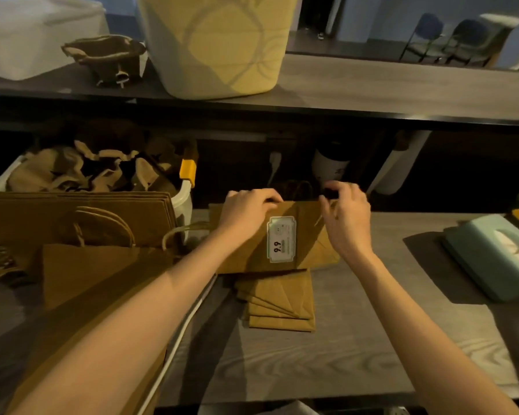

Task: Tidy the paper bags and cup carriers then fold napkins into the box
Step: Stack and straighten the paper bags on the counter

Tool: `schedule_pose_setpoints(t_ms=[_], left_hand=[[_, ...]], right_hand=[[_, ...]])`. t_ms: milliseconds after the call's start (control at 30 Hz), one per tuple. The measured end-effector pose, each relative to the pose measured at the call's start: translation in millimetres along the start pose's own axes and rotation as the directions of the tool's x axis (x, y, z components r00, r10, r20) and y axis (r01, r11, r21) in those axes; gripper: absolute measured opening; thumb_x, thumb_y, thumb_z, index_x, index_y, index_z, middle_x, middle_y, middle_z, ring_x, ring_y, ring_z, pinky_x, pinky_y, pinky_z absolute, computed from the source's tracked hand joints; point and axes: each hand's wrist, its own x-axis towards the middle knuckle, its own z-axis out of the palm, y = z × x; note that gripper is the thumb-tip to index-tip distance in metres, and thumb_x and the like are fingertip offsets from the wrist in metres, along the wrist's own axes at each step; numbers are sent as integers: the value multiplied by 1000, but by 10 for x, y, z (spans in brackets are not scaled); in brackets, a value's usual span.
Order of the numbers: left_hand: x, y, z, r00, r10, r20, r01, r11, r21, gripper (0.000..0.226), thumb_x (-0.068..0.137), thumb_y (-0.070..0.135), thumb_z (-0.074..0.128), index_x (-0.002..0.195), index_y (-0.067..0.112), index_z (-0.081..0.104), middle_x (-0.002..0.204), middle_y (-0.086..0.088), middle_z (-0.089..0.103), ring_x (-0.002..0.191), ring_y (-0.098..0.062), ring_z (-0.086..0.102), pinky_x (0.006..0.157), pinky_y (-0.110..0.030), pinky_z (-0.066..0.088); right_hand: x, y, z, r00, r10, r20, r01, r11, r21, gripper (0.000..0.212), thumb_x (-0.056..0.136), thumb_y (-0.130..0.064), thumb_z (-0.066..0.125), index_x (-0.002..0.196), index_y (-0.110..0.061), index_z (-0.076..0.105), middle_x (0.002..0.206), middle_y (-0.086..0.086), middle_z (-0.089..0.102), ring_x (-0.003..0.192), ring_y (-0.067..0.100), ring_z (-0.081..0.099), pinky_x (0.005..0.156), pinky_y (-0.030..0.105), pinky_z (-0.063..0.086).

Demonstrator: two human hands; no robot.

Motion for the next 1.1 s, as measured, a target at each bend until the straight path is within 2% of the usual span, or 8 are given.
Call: schedule_pose_setpoints(t_ms=[167, 367, 433, 567, 667, 800, 967, 1100], left_hand=[[63, 208, 76, 984, 168, 51, -174, 973, 148, 28, 96, 34, 44, 120, 32, 58, 117, -1, 59, 122, -25, 39, 101, -35, 27], [66, 161, 209, 895, 385, -223, -385, 922, 48, 14, 87, 16, 62, 99, 14, 67, 102, -2, 65, 102, -19, 57, 102, -31, 31], [21, 75, 268, 939, 265, -218, -279, 960, -31, 14, 90, 19, 59, 101, 14, 66, 106, -1, 63, 102, -18, 55, 93, -27, 35], [-7, -180, 480, 991, -118, 68, 133, 942, -308, 20, 93, 23, 53, 110, 13, 58, 113, -2, 58, 103, -14, 54, 83, -25, 45], [-51, -366, 641, 928, -331, 172, 372, 856, -359, 28, 94, 21, 52, 120, 9, 52, 118, -7, 57, 102, -14, 54, 75, -19, 42], [-145, -451, 828, 826, -500, 260, 561, 776, -289, 43, 94, 23, 52, 132, 6, 40, 125, -11, 51, 96, -15, 51, 71, -21, 41], [-126, -487, 948, 729, -591, 346, 682, 667, -299, 63, 90, 33, 58, 137, 3, 29, 136, -15, 42, 119, -28, 47, 89, -33, 43], [-50, -507, 921, 658, -638, 399, 752, 573, -324, 68, 90, 33, 59, 140, 1, 27, 142, -16, 35, 126, -29, 41, 95, -33, 39]], right_hand=[[3, -38, -23, 865, -161, 476, 179, 984, 8, 39, 89, -43, 55, 122, -23, 49, 102, -1, 66, 89, 15, 65, 74, 34, 57], [-100, 326, 93, 876, 86, 475, -184, 969, 164, 30, 90, -36, 58, 113, -17, 59, 97, -3, 62, 91, 16, 60, 78, 33, 52], [-165, 474, 217, 840, 291, 458, -418, 885, 206, 38, 91, -36, 58, 117, -8, 56, 107, 5, 61, 99, 20, 55, 84, 33, 45], [-338, 543, 476, 742, 504, 442, -656, 683, 322, 44, 94, -28, 54, 126, 2, 46, 119, 10, 55, 108, 22, 51, 91, 35, 43], [-408, 472, 658, 638, 599, 484, -765, 565, 310, 42, 97, -23, 51, 130, 1, 40, 126, 16, 53, 114, 29, 52, 93, 38, 44], [-425, 453, 833, 597, 669, 443, -788, 593, 165, 47, 96, -25, 51, 134, -3, 36, 134, 18, 42, 119, 35, 46, 100, 43, 40], [-352, 379, 972, 537, 683, 494, -832, 527, 174, 57, 93, -23, 54, 140, -8, 25, 140, 19, 34, 123, 36, 43, 103, 45, 39], [-202, 345, 1006, 412, 707, 575, -911, 305, 278, 61, 89, -16, 61, 135, -8, 22, 128, 14, 46, 115, 31, 50, 94, 40, 45]])
